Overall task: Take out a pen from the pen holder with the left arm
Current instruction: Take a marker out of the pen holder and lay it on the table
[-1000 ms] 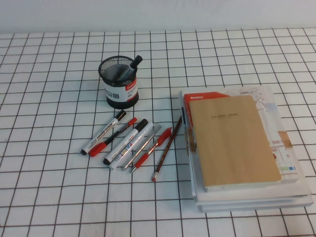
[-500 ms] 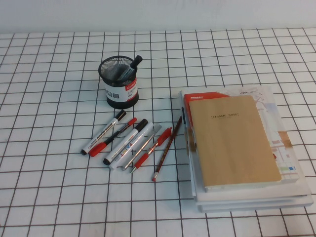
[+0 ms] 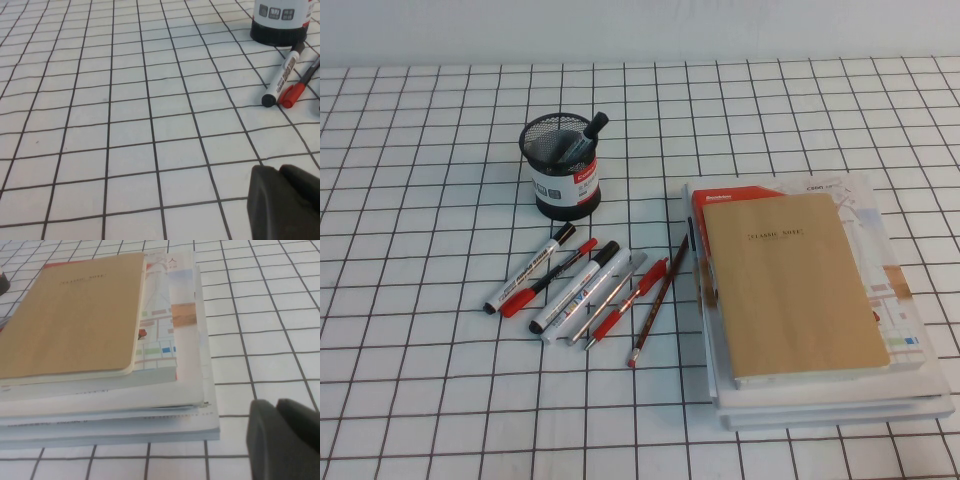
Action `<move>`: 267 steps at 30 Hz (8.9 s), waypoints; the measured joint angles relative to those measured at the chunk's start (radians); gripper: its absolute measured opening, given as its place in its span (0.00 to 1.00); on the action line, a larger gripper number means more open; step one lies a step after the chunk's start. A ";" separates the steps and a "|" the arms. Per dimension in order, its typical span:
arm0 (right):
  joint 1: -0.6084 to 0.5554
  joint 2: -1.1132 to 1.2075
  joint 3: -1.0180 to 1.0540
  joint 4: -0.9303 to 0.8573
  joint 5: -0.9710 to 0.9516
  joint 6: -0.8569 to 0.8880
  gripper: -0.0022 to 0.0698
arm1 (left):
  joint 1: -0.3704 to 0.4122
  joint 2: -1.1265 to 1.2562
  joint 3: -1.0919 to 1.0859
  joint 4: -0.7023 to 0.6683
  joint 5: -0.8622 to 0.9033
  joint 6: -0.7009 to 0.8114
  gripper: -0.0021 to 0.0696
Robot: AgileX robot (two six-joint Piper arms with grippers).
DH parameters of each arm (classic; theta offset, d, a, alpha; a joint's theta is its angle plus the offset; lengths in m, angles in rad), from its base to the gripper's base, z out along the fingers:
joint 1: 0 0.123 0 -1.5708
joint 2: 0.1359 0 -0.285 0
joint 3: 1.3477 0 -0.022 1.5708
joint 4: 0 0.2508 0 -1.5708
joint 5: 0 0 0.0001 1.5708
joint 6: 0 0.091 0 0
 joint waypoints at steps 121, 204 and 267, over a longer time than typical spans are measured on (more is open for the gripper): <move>0.000 0.000 0.000 0.000 0.000 0.000 0.01 | -0.291 1.908 -1.154 0.530 -0.895 -0.209 0.64; 0.000 0.000 0.000 0.000 0.000 0.000 0.01 | -0.299 2.047 -1.458 0.704 -0.672 -0.265 0.16; 0.000 0.000 0.000 0.000 0.000 0.000 0.01 | -0.268 2.068 -1.597 0.095 0.438 0.220 0.15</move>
